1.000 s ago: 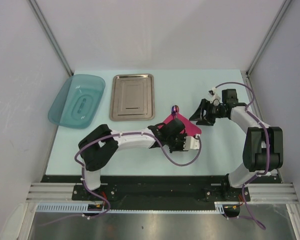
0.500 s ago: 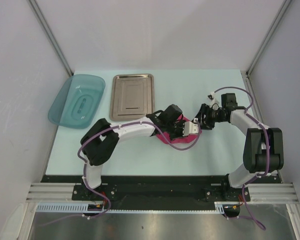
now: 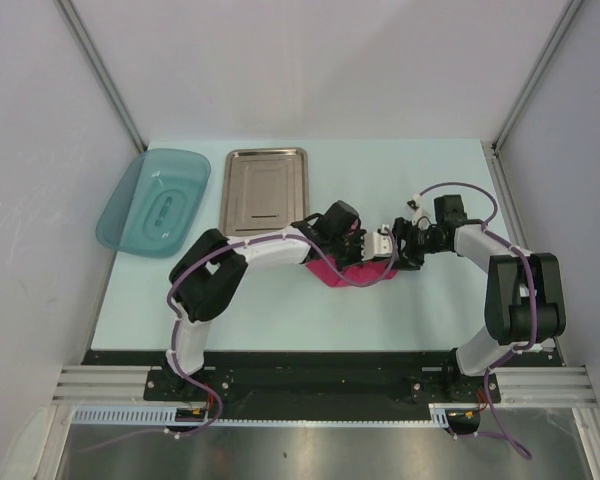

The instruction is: Place the utensils on the paper napkin and roll it up

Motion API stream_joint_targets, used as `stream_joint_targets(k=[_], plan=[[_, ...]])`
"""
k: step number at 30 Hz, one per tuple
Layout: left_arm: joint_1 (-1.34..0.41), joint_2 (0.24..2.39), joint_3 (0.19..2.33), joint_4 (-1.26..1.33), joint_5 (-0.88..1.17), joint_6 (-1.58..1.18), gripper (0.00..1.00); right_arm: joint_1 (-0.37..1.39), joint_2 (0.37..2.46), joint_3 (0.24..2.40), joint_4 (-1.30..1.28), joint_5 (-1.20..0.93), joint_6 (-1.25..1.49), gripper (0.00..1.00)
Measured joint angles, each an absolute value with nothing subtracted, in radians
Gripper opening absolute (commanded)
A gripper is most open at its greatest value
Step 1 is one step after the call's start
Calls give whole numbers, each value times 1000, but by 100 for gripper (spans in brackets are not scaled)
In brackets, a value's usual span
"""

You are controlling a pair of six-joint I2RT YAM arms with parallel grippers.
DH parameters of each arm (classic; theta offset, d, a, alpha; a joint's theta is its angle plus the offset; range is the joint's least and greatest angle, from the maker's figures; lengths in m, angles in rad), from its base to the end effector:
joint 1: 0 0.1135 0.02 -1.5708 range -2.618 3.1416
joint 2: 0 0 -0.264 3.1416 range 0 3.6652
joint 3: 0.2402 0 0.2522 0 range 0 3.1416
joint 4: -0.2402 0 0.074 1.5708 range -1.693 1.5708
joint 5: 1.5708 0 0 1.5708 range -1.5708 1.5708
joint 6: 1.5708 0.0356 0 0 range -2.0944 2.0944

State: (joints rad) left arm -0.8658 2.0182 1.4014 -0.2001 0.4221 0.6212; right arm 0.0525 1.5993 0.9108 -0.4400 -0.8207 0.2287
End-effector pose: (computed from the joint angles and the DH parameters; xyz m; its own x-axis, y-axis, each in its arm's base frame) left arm 0.2751 -0.3458 0.1811 0.1260 0.6713 -0.7304 0.9877 -0.0161 0.1555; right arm 0.2951 0.0416 0.1793 -0.9580 0.1044 -0.2670 -0.1348 0.6578 0.7410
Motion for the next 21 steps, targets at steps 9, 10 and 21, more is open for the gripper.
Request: stream_joint_targets(k=[9, 10, 21], plan=[[-847, 2022, 1401, -150, 422, 620, 0, 70, 1619, 897, -414, -804, 215, 60], [-846, 2024, 1401, -143, 421, 620, 0, 76, 1628, 897, -410, -797, 213, 59], [-842, 2046, 1401, -120, 395, 628, 4, 115, 1706, 897, -353, -716, 208, 40]])
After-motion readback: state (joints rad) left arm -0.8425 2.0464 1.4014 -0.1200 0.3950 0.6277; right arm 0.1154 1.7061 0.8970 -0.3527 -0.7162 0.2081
